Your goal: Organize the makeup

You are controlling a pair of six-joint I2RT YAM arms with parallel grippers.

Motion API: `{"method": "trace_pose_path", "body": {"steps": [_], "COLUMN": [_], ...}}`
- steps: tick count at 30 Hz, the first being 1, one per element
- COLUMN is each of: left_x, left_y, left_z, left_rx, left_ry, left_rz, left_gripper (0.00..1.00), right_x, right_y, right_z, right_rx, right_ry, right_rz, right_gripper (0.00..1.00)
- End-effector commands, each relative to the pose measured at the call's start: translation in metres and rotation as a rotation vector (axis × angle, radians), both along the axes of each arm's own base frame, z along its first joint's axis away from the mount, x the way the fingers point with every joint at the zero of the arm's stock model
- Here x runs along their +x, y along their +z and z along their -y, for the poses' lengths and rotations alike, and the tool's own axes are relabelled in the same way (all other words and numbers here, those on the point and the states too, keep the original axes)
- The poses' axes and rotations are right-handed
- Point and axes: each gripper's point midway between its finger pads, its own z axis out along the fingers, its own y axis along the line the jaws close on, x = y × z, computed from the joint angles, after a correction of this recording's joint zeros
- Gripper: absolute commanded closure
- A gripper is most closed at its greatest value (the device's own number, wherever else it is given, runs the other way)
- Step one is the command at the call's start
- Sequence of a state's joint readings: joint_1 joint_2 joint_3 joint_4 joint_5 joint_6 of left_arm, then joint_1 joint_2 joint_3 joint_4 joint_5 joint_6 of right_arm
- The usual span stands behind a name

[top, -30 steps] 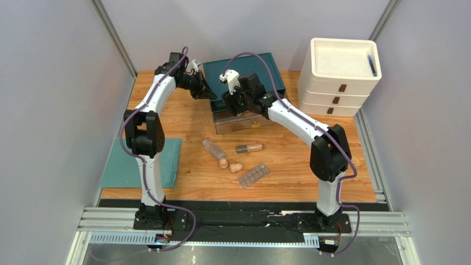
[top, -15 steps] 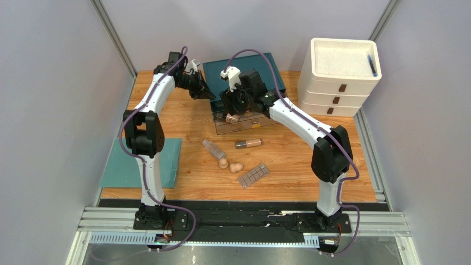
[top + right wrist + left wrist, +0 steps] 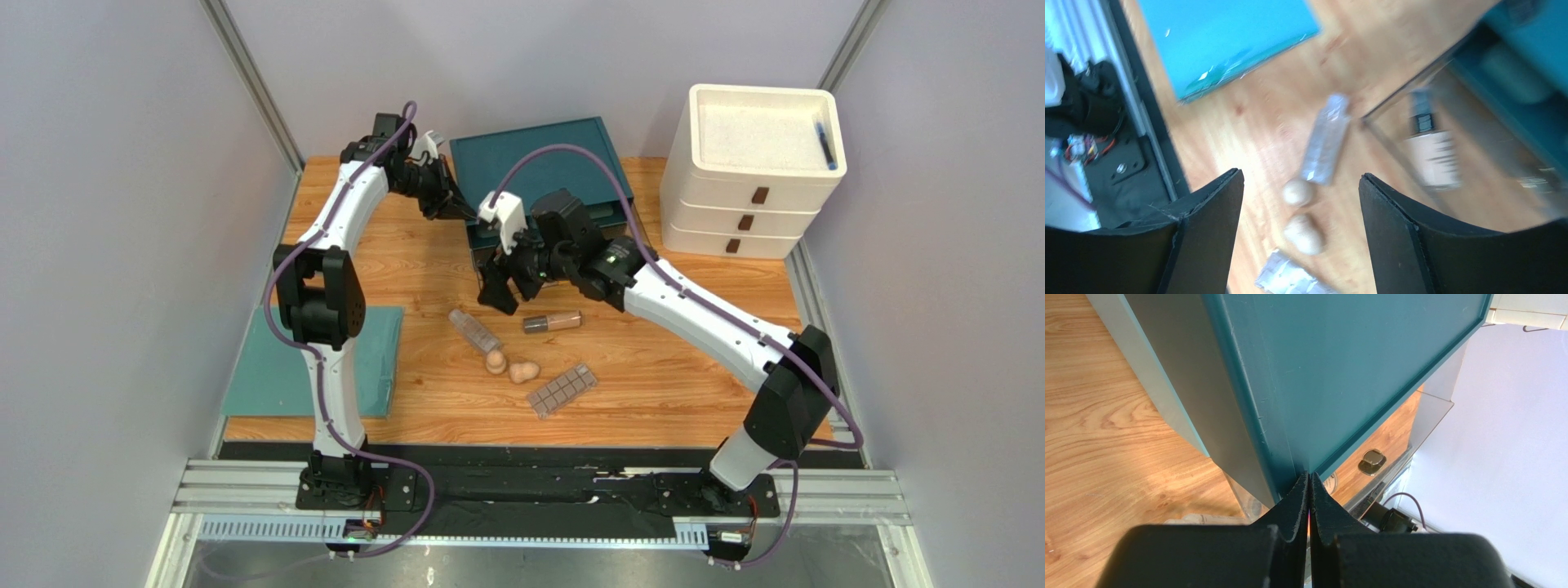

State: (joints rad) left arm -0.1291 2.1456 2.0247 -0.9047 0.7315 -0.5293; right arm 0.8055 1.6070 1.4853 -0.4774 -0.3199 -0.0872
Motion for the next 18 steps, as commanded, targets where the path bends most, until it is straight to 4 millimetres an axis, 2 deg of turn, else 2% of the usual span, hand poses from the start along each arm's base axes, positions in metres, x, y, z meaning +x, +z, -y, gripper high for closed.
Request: {"method": "trace_pose_path", "body": {"steps": [1,5,6,9,18], "left_x": [-0.007,-0.009,-0.009,-0.010,-0.009], "left_y": [-0.014,-0.019,-0.019,-0.019,-0.019], "left_z": [-0.012,-0.012,-0.013,-0.013,-0.009], "left_rx": [0.053,0.058,0.058,0.055,0.025], "left_ry": [-0.001,-0.004,-0.003,-0.004,0.003], "left_rz": [-0.051,-0.061,-0.062,-0.062,-0.067], "left_gripper": [1.00,1.00,1.00,1.00,1.00], "right_x": [-0.032,-0.043,-0.041,-0.035,-0.016], "right_y": [-0.047,-0.075,-0.088,-0.108,-0.151], "right_z": [-0.009,-0.022,-0.024,-0.027,-0.031], "right_rx": [-0.063,-0.098,-0.119,-0.149,-0.210], "right_ry": [0.047,0.065,0.059,0.028,-0.054], "right_rz": [-0.148,-0.184,-0.204,-0.228,-0.176], "right_gripper": [0.29,0.29,0.29,0.30,0.32]}}
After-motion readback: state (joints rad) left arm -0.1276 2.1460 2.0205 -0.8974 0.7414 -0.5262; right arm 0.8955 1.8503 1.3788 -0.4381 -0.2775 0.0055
